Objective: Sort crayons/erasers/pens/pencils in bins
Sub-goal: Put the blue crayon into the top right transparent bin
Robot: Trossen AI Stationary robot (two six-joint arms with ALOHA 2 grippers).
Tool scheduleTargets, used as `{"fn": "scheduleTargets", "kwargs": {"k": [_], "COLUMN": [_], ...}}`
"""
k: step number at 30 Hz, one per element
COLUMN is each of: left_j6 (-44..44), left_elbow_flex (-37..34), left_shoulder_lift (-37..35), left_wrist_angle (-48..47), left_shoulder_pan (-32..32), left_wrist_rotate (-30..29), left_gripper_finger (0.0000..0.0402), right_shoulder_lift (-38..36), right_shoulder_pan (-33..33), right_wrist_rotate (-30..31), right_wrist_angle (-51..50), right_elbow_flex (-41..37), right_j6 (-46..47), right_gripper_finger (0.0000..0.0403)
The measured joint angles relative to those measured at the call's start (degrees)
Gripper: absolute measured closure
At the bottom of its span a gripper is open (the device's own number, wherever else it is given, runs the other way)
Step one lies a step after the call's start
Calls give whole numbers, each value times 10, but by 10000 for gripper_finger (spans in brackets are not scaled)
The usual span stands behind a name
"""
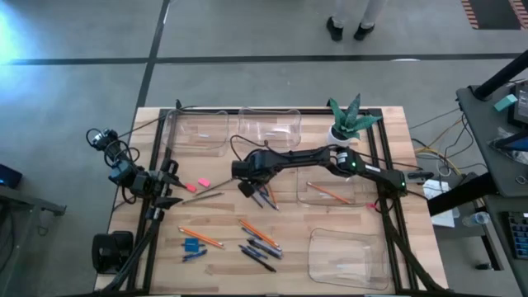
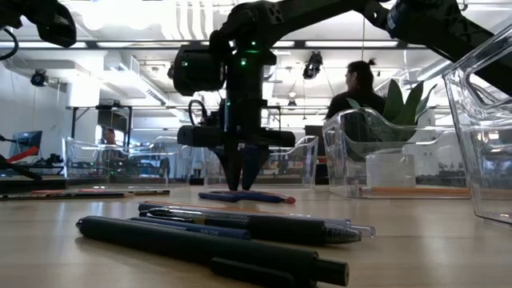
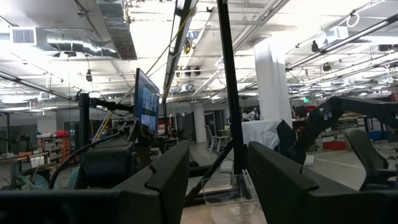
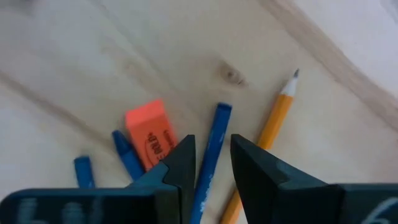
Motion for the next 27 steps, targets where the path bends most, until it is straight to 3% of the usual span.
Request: {"fn": "scheduleTargets", "kwargs": {"k": [17, 27], "left_j6": [0, 0], "left_elbow_flex": [0, 0], "left_shoulder_lift": [0, 0], "left_wrist_angle": [0, 0], "left_shoulder_pan": [0, 0], "left_wrist_rotate": [0, 0], "left_gripper_finger": [249, 249], "right_shoulder_lift": [-3, -28], "right_shoulder_pan": [2, 9], "right_wrist_rotate": [7, 9], "right_wrist_angle": [11, 11], "right_elbow_flex": [-26, -26], "right_j6": [-13, -30], "right_gripper_finger": [383, 389]}}
